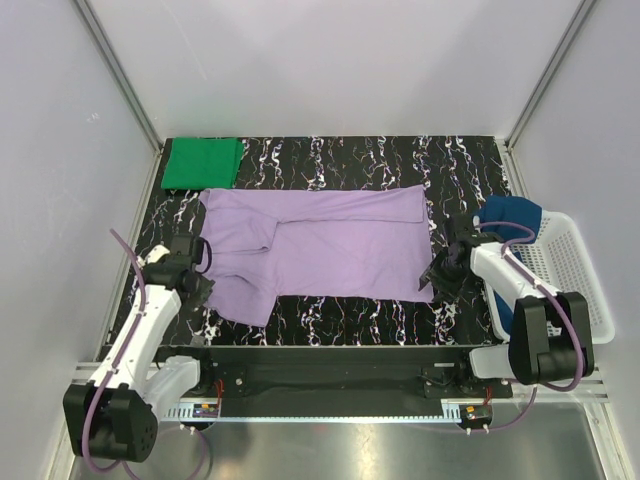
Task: Fold and stack the t-shirts
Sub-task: Fold the tshirt
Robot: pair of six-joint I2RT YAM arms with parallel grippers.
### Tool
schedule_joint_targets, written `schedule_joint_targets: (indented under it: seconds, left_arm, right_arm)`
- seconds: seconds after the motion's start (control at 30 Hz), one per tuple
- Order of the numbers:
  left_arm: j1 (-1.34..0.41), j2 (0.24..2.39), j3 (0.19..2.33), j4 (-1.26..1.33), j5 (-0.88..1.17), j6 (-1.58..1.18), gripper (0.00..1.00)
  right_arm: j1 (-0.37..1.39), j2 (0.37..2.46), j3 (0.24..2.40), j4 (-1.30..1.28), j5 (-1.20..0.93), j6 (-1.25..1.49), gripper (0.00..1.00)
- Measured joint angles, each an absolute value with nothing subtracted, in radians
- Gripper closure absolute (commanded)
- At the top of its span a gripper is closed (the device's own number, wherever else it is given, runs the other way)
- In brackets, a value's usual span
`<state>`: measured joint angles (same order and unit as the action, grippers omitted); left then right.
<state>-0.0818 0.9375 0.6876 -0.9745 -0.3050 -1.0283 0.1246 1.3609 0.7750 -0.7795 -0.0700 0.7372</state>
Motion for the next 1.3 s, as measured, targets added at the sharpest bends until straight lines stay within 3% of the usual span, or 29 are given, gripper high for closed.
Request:
schedule_joint_targets:
  seconds: [0.33,0.63,0.8,0.97,1.3]
  left_arm:
    - [-0.104,0.915,0.692,-1.009,-0.330,-1.011,1.00]
    - [-0.113,0.885,0.733,-1.046,-0.353,-0.994,1.00]
    - [-0.116,0.865,0.748,-1.062,-0.361,-0.991,1.00]
    - [-0.116,0.859,0.753,-1.068,-0.370,-0.991,1.00]
    - [-0.116,0.859,0.753,-1.067,-0.371,-0.991,1.00]
  right_arm:
    - [0.084,1.301,0.715,-0.696,-0.043,0.743,0.52]
    - [0.085,1.300,0.679,-0.628,-0.040,0.730,0.60]
    - [0.088,1.301,0.676,-0.626,-0.035,0.719,0.59]
    - [0.137,1.310,0.687,-0.682,0.018,0.724,0.48]
    - [0.164,1.290,0.701,-0.792,0.060,0.786,0.51]
